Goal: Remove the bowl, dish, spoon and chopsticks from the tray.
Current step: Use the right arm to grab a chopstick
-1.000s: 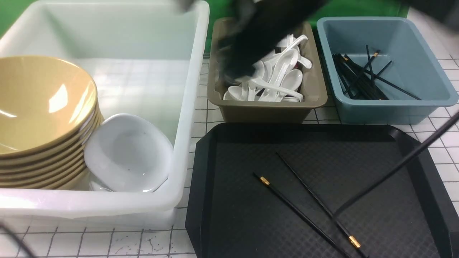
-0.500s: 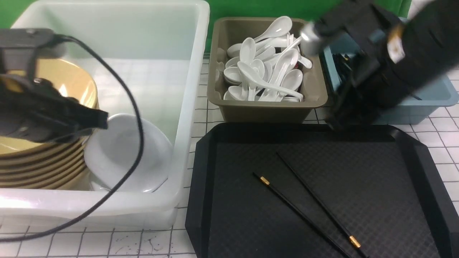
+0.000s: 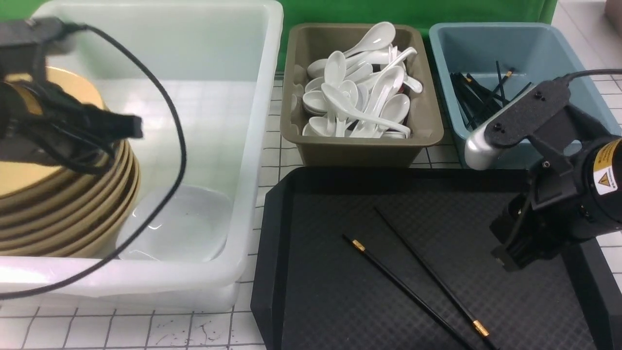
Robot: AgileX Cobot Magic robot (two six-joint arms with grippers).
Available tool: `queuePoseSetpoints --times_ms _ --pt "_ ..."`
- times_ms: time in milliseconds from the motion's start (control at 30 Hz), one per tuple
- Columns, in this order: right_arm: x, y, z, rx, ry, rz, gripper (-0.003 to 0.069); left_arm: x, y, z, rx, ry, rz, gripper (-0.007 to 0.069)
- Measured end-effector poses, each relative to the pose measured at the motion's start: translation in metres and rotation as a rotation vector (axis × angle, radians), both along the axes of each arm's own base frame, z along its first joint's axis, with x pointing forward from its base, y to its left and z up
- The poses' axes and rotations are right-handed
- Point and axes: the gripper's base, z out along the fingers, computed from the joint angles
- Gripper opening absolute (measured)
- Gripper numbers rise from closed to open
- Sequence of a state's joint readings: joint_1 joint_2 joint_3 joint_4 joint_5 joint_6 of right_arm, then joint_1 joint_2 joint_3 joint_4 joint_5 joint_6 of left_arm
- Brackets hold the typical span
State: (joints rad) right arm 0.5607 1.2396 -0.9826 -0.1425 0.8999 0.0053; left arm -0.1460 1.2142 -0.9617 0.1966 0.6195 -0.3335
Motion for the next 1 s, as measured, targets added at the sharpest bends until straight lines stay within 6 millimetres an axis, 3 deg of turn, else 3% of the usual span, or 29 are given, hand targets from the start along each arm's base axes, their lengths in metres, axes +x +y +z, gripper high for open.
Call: queuePoseSetpoints --times_ms 133,333,600,833,1000 --pt "0.007 0.005 -0.011 -0.024 0.034 0.005 0.0282 -0.02 0.003 0.02 -0.005 -0.055 -0.031 -0.0008" --pt "0.035 0.026 -0.059 -0.041 0.145 0.003 0.0282 -0.074 -0.002 0.047 -0.082 -0.186 -0.145 -0.0008" --pt "0.054 0.039 -0.117 -0.115 0.281 0.006 0.0282 -0.127 -0.006 0.035 -0.123 -0.178 -0.268 -0.0008" --pt "0.057 0.044 -0.14 -0.118 0.356 -0.012 0.0274 -0.165 0.001 0.034 -0.065 -0.264 -0.292 -0.0006" --pt "0.058 0.045 -0.141 -0.132 0.359 0.031 0.0138 -0.176 0.01 0.027 0.049 -0.286 -0.276 -0.0006"
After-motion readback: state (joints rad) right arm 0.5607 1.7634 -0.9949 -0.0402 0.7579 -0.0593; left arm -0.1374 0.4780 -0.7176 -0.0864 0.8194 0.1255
